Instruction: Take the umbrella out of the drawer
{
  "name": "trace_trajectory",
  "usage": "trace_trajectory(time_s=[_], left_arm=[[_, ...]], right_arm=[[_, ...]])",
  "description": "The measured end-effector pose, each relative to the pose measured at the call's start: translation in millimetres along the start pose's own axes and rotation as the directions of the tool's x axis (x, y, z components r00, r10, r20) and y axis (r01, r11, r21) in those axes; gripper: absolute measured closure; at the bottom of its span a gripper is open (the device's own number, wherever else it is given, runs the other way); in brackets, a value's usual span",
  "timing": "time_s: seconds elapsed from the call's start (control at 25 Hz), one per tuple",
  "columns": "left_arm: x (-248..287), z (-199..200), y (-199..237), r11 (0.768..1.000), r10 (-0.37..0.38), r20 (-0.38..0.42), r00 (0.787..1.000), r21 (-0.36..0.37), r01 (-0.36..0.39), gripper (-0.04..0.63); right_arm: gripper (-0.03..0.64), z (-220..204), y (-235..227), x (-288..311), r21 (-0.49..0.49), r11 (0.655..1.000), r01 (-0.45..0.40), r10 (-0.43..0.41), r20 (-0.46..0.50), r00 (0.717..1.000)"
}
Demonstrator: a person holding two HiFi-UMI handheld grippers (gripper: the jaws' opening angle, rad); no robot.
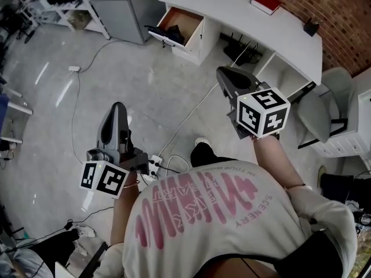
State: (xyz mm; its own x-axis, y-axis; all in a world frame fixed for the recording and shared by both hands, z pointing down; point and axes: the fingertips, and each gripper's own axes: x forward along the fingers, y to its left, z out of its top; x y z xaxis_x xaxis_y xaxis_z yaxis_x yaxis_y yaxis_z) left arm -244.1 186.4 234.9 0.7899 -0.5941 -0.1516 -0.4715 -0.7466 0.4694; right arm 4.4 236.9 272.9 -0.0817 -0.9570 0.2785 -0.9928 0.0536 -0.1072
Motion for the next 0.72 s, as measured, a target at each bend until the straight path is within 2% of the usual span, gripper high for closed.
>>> trace_trajectory(time_s=[0.32,0.56,0.72], left_arm=[[72.4,8.5,4.7,0.999,0.032,0.053,0.998,0.024,-0.033,0.592],[125.7,2.0,7.0,0.997,0.051,0.061,0.997,0.057,-0.055,0.592],[156.2,3.8,-3.9,0.997,-0.01,0.112,0.994,0.072,0.002,0.592]], right_arm=[[0.604,38.3,-50.9,51.9,-0.013,0.998,-0.069,0.07,0.024,0.997],[0.604,62.9,-93.1,85.5,-0.02,0.993,-0.113,0.113,0.051,0.992],[0.604,74.1,-118.6,102.4,-0.03,0.99,-0.135,0.137,0.055,0.989]])
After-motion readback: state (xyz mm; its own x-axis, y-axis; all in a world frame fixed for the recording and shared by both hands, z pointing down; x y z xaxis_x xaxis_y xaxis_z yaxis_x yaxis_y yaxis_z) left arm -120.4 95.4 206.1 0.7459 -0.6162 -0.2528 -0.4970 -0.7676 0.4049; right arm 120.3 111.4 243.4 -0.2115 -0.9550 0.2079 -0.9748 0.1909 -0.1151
